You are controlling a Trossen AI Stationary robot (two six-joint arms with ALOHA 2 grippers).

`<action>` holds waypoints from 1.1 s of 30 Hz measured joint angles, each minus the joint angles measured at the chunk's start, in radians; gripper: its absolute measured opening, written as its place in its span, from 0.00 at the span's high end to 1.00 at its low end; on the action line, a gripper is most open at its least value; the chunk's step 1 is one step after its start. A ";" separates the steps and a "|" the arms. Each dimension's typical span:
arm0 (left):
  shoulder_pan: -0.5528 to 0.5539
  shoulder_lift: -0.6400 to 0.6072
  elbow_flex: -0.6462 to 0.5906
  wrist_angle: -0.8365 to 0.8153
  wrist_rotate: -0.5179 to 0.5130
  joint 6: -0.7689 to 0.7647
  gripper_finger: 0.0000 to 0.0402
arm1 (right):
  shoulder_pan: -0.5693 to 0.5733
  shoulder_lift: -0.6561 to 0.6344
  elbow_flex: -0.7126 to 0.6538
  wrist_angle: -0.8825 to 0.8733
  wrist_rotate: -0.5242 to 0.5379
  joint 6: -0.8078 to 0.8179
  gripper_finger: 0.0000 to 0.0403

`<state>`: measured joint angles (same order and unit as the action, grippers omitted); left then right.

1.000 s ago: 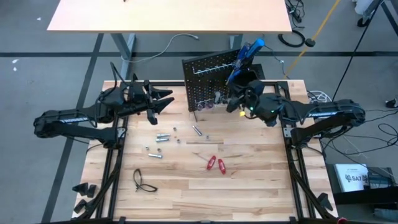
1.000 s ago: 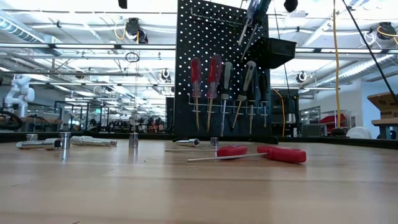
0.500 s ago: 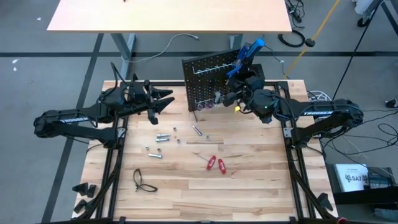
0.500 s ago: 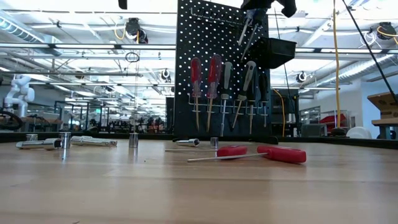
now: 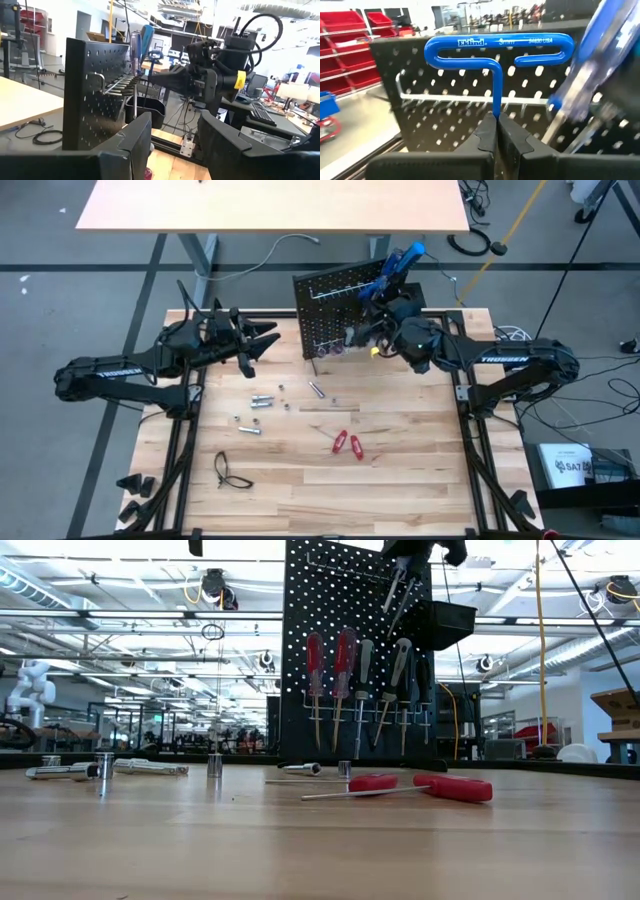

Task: Hang tools onto peg board
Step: Hang the blue pick tool on the pegboard

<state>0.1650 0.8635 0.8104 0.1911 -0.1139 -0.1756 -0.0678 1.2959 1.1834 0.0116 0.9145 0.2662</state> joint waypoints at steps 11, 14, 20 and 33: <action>0.006 0.000 0.000 0.000 -0.009 -0.002 0.59 | -0.045 0.034 0.050 -0.066 0.007 -0.042 1.00; 0.006 0.000 0.000 0.000 -0.009 -0.003 0.59 | -0.051 0.035 0.050 -0.069 0.015 -0.041 1.00; 0.006 0.000 0.000 0.000 -0.010 -0.002 0.59 | -0.061 0.035 0.050 -0.090 0.000 -0.030 1.00; 0.006 0.000 0.000 -0.009 -0.018 -0.002 0.59 | -0.081 0.064 0.049 -0.148 -0.004 0.036 1.00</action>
<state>0.1707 0.8636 0.8104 0.1824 -0.1319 -0.1780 -0.1491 1.3598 1.2324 -0.1366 0.9105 0.3019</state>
